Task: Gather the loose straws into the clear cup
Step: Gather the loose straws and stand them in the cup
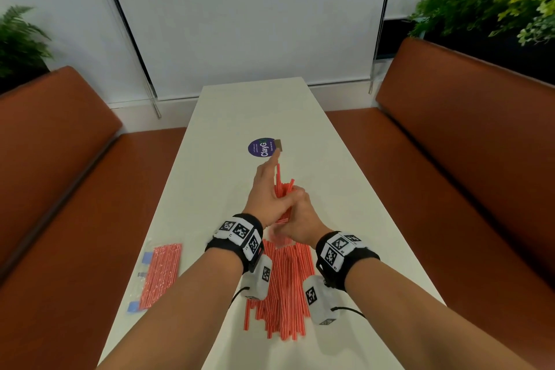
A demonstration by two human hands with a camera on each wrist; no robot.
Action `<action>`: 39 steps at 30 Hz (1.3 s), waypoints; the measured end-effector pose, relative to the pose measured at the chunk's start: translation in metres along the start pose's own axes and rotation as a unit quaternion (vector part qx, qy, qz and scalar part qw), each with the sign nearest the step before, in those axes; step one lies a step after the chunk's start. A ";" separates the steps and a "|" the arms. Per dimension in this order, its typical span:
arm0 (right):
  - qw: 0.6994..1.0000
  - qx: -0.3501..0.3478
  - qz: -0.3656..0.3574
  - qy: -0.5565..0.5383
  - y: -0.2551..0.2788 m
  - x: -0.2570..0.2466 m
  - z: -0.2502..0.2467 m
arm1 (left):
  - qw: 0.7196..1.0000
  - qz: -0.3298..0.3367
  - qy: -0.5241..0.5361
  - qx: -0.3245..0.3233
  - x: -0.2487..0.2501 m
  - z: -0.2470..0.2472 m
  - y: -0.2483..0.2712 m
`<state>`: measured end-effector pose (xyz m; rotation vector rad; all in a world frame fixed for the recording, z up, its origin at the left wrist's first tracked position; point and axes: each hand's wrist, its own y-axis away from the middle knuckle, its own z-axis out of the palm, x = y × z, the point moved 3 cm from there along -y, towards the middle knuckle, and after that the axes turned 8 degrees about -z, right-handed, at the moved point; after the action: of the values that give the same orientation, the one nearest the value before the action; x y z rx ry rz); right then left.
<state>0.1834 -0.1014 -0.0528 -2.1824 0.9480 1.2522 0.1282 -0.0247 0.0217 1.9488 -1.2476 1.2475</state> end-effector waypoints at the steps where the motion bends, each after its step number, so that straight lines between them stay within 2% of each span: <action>1: 1.000 -0.003 -0.007 0.002 -0.001 0.001 0.001 | 0.998 0.015 -0.056 -0.016 0.001 0.001 -0.001; 4: 1.000 -0.008 -0.021 0.015 0.003 -0.002 -0.006 | 0.986 0.023 -0.152 -0.058 -0.005 0.000 -0.003; 8: 0.999 -0.024 -0.039 0.021 0.004 0.000 -0.014 | 0.973 0.027 -0.223 -0.055 -0.017 -0.014 -0.004; 12: 0.998 -0.040 -0.040 0.014 0.008 -0.003 -0.016 | 0.980 -0.008 -0.162 -0.116 -0.027 -0.015 -0.004; 16: 0.999 -0.039 -0.026 -0.012 0.010 -0.005 -0.013 | 0.973 0.050 -0.166 -0.151 -0.021 -0.006 -0.006; 20: 0.999 -0.031 -0.031 -0.009 0.006 0.000 -0.014 | 0.960 0.063 -0.213 -0.171 -0.020 0.001 -0.010; 23: 0.999 -0.020 -0.048 -0.007 0.007 -0.006 -0.018 | 0.956 0.069 -0.236 -0.163 -0.016 0.004 -0.008; 27: 0.997 -0.023 -0.059 -0.034 0.007 -0.006 -0.015 | 0.958 0.106 -0.241 -0.114 -0.015 0.003 -0.007; 33: 0.998 -0.041 -0.014 -0.036 0.010 -0.009 -0.014 | 0.982 0.066 -0.174 0.018 -0.022 -0.006 -0.009; 36: 0.995 -0.064 0.007 -0.071 0.010 -0.013 -0.016 | 0.986 0.041 -0.162 0.014 -0.024 -0.008 -0.009; 39: 0.998 -0.056 -0.011 0.009 0.006 -0.015 -0.019 | 0.983 0.011 -0.180 -0.035 -0.021 -0.006 -0.011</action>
<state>0.1843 -0.1126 -0.0304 -2.2876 0.8770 1.3067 0.1323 -0.0060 0.0068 2.1763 -1.4676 0.8702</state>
